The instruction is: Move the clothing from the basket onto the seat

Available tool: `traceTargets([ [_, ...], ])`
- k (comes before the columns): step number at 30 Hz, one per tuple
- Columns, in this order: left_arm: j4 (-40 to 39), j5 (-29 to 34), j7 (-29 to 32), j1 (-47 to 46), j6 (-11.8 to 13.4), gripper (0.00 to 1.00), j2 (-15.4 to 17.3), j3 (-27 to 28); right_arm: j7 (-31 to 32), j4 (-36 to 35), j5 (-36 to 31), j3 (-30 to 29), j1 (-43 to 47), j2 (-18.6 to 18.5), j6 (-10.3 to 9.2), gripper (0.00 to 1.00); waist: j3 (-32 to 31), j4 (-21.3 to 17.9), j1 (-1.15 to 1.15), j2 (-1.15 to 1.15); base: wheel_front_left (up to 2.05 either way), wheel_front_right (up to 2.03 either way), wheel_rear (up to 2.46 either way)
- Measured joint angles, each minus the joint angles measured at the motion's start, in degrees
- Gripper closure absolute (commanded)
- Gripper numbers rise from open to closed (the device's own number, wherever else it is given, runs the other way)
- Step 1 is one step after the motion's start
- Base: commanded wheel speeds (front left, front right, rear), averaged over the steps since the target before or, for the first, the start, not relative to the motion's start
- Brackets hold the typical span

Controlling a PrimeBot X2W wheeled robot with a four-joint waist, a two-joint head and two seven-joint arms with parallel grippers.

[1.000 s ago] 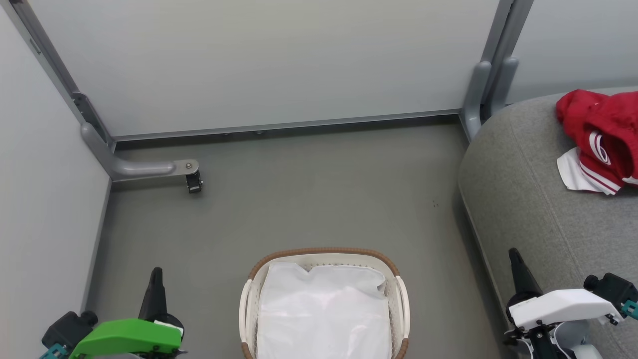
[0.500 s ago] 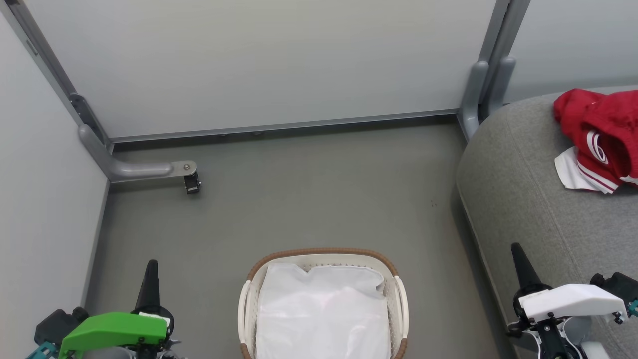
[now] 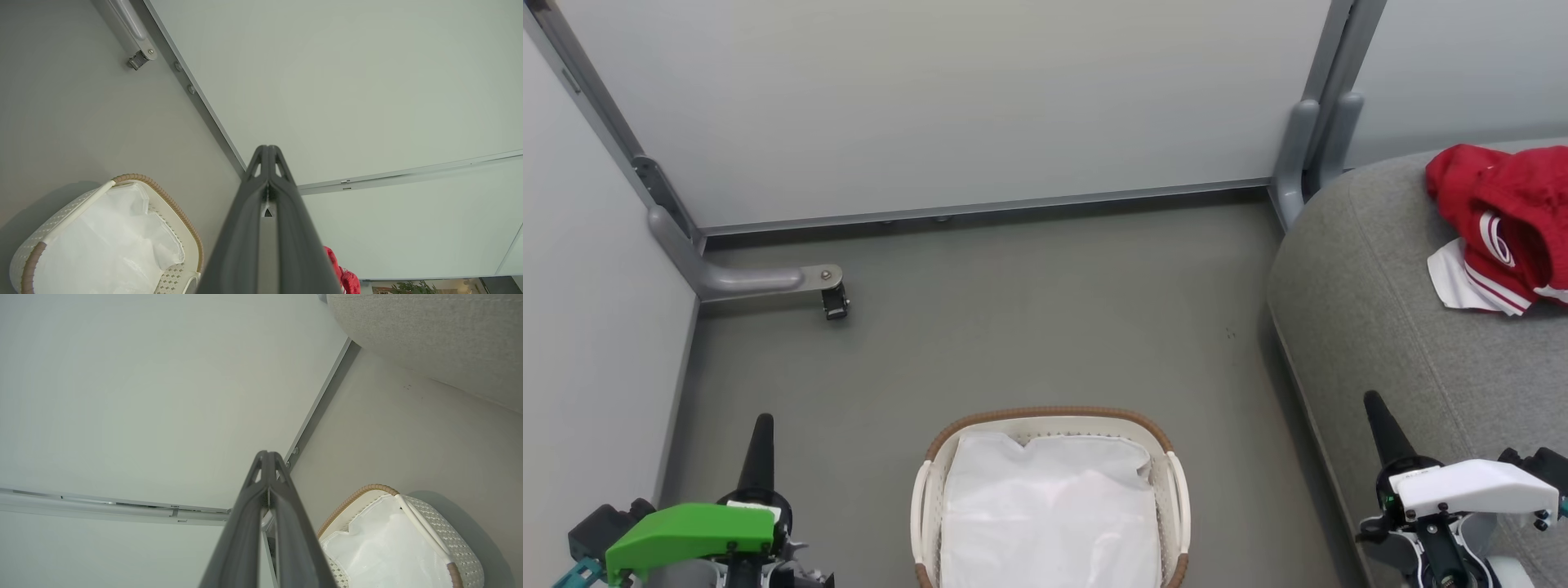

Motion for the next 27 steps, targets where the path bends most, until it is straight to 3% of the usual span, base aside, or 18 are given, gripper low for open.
traceTargets([
  [27,-0.35,-11.44,3.36,-1.81,-1.19,1.00,-0.02,2.33,3.31,-1.02,12.34,-1.33,-0.86,-0.10,-0.02,1.00,-0.12,-0.62,0.00,0.00,0.00,0.00,0.00],
])
